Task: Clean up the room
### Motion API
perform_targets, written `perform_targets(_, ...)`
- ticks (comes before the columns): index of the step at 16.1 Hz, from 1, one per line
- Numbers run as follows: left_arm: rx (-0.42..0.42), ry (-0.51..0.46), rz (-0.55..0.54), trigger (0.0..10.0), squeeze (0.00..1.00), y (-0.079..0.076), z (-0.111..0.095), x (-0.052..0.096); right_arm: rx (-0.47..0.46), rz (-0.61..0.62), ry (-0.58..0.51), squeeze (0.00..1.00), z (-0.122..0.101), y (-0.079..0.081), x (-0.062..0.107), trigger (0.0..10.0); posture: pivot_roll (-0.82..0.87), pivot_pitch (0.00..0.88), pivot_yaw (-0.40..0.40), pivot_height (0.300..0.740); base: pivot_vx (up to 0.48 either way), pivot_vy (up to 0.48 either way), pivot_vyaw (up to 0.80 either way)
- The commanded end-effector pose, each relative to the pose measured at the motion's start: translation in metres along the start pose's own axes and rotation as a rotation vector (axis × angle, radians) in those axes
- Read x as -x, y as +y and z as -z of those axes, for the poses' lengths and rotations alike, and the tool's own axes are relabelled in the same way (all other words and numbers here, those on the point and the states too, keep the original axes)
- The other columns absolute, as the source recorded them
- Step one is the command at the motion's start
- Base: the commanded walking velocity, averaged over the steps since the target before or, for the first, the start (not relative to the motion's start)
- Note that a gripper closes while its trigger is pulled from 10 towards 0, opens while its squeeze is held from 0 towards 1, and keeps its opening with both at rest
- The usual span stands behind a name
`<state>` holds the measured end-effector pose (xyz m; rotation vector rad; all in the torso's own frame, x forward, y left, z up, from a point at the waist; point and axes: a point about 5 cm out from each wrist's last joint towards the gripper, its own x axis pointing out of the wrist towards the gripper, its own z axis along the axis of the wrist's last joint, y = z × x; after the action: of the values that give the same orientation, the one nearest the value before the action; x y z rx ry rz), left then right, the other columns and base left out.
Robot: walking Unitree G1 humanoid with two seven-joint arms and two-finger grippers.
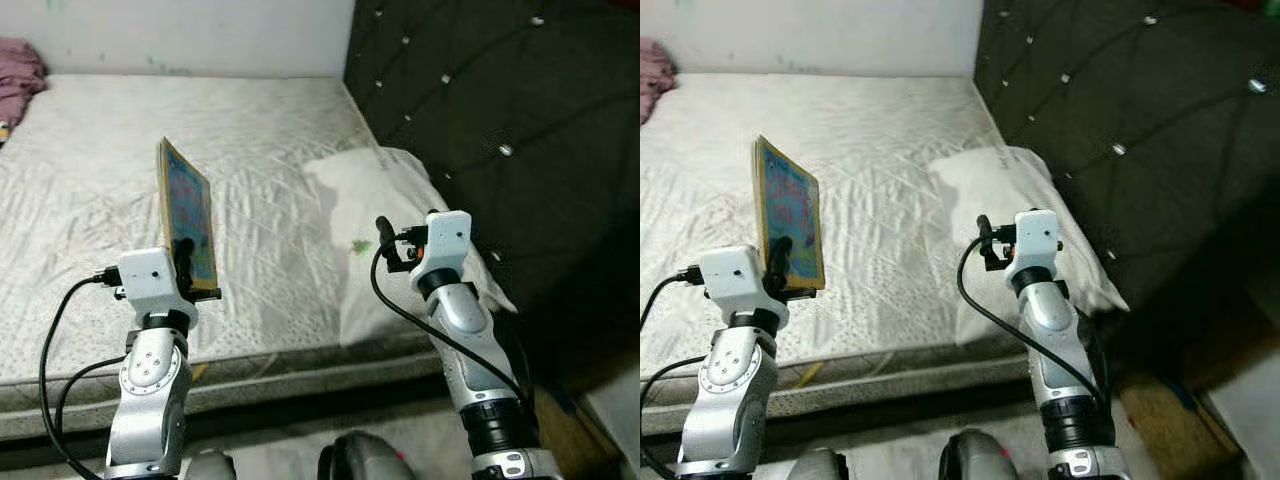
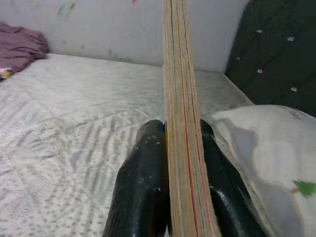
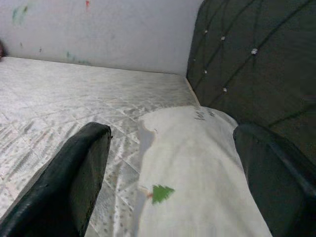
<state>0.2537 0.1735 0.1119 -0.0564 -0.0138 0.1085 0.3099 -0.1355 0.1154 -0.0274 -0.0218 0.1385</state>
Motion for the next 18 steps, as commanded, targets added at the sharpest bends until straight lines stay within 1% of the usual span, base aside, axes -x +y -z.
perform_targets(1, 0.010, -0.065, 0.027, 10.0, 0.00, -0.0045, -0.0128, -0.0022, 0.008, -0.002, -0.004, 0.00, -0.0026, -0.0022, 0.0000, 10.0, -0.02, 0.000, -0.071, 0.686, 0.000, 0.000, 0.00)
perform_targets(7, 0.017, -0.073, 0.033, 10.0, 0.00, -0.0044, -0.0145, -0.0032, 0.010, -0.005, -0.004, 0.00, -0.0029, -0.0012, -0.0009, 10.0, -0.02, 0.000, -0.068, 0.686, 0.000, 0.000, 0.00)
perform_targets(18, 0.023, -0.078, 0.041, 10.0, 0.00, -0.0058, -0.0153, -0.0024, 0.018, -0.023, -0.004, 0.00, -0.0035, 0.0002, -0.0006, 10.0, -0.03, 0.000, -0.071, 0.686, 0.284, 0.000, 0.00)
